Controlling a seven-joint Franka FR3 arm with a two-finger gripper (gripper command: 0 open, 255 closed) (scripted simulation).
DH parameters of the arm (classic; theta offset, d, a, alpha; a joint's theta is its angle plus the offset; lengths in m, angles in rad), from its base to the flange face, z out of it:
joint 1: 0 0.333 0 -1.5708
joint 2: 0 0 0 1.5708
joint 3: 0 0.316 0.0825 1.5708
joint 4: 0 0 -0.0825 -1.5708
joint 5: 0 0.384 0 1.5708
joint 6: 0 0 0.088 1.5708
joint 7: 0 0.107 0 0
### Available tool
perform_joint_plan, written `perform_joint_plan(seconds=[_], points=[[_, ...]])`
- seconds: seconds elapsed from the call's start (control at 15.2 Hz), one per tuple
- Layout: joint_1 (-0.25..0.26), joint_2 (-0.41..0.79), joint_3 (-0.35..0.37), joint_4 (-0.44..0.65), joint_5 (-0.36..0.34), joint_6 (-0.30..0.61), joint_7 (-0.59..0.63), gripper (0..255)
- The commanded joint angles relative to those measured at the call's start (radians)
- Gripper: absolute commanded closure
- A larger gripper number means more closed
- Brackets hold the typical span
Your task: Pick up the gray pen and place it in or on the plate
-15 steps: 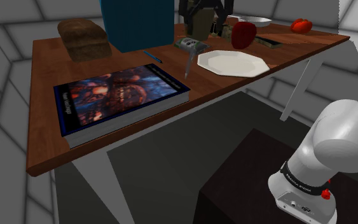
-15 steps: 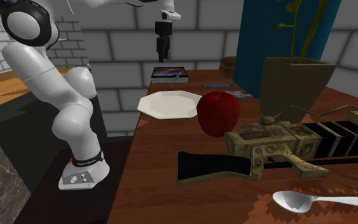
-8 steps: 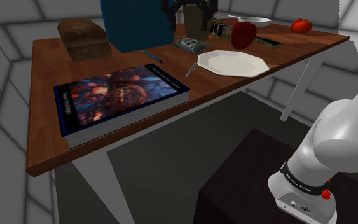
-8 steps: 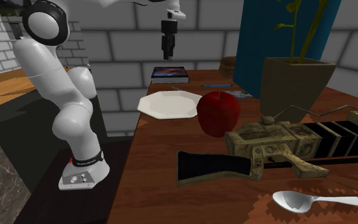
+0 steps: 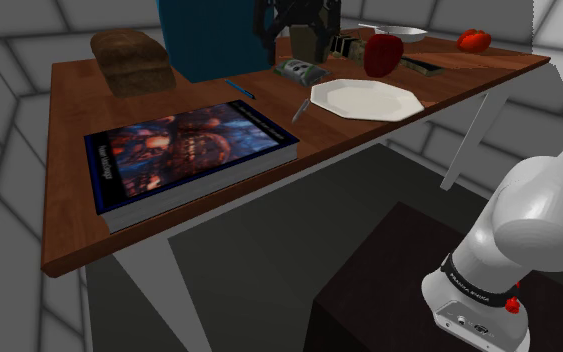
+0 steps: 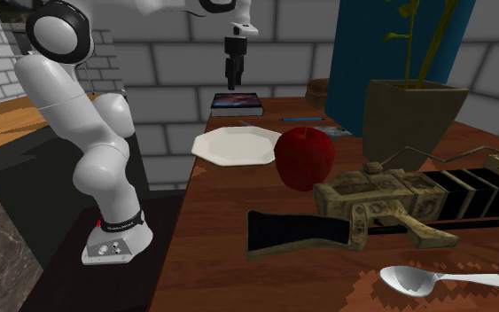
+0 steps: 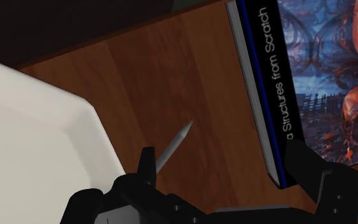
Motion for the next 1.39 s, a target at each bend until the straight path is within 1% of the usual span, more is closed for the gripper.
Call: perform_joint_plan(seconds=[0.0, 0.13, 0.2, 0.79, 0.86, 1.32], points=[[0.000, -0.001, 0.000, -0.001, 0.000, 0.001, 0.000, 0], [0.000, 0.000, 0.000, -0.001, 0.000, 0.001, 0.000, 0], [0.000, 0.000, 0.000, -0.001, 0.000, 0.001, 0.000, 255], [0.000, 0.000, 0.000, -0.001, 0.000, 0.001, 0.000, 255], [0.000, 0.000, 0.000, -0.001, 0.000, 0.001, 0.000, 0], [-0.100, 0.012, -0.015, -0.164, -0.001, 0.170, 0.424, 0]])
